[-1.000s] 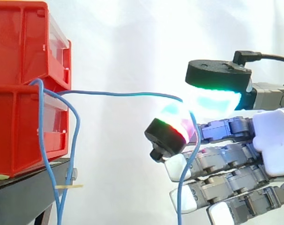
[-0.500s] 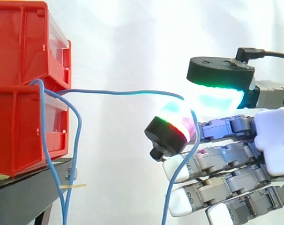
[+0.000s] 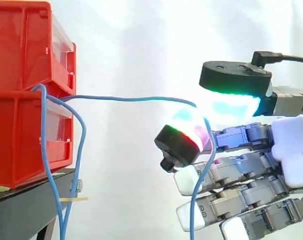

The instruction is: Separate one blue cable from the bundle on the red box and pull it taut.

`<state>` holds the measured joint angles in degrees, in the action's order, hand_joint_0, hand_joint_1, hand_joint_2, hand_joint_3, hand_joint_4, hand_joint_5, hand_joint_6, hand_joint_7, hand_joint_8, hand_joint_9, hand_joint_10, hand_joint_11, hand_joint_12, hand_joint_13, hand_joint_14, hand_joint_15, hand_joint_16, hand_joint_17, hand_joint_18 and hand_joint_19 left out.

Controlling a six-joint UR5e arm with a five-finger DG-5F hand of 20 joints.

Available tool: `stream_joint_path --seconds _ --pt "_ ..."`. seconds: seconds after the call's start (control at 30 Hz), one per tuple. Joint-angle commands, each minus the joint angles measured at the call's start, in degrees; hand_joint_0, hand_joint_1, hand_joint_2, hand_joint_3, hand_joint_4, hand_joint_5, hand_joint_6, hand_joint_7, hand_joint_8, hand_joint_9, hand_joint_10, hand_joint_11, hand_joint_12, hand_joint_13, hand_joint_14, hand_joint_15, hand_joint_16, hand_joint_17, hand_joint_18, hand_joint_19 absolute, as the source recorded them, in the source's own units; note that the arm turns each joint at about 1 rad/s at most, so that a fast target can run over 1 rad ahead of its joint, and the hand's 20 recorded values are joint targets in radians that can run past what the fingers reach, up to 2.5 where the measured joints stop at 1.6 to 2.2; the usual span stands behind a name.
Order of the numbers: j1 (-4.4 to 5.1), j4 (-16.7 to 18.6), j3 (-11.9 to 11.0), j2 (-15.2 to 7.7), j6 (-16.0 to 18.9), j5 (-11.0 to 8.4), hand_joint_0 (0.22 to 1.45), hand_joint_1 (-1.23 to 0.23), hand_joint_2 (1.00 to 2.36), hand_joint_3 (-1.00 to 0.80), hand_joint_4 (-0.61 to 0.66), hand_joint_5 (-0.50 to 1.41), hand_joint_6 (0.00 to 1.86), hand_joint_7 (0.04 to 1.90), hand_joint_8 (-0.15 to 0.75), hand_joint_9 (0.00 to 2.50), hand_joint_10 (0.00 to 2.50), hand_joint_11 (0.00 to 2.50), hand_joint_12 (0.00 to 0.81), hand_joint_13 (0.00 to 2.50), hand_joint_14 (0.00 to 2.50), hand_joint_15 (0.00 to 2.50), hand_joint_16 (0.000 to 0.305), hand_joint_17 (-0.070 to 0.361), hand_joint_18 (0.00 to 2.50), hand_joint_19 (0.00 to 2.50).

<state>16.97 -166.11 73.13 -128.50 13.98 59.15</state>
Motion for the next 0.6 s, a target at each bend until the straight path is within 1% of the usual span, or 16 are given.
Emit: stream_joint_path --seconds 0.0,0.13,0.57 --pt "-0.01 0.0 0.0 0.0 0.0 0.00 0.46 -0.82 1.42 -0.03 -0.17 0.00 0.86 1.13 0.255 0.94 0.00 0.00 0.373 0.78 0.01 0.19 0.055 0.123 0.84 0.29" --pt "-0.01 0.0 0.0 0.0 0.0 0.00 0.46 -0.81 1.42 -0.03 -0.17 0.00 0.86 1.13 0.248 0.95 0.00 0.00 0.360 0.81 0.01 0.22 0.054 0.121 0.82 0.30" --pt "-0.01 0.0 0.0 0.0 0.0 0.00 0.46 -0.82 1.42 -0.04 -0.16 0.00 0.86 1.12 0.248 0.98 0.00 0.00 0.366 0.85 0.01 0.27 0.053 0.120 0.84 0.31"
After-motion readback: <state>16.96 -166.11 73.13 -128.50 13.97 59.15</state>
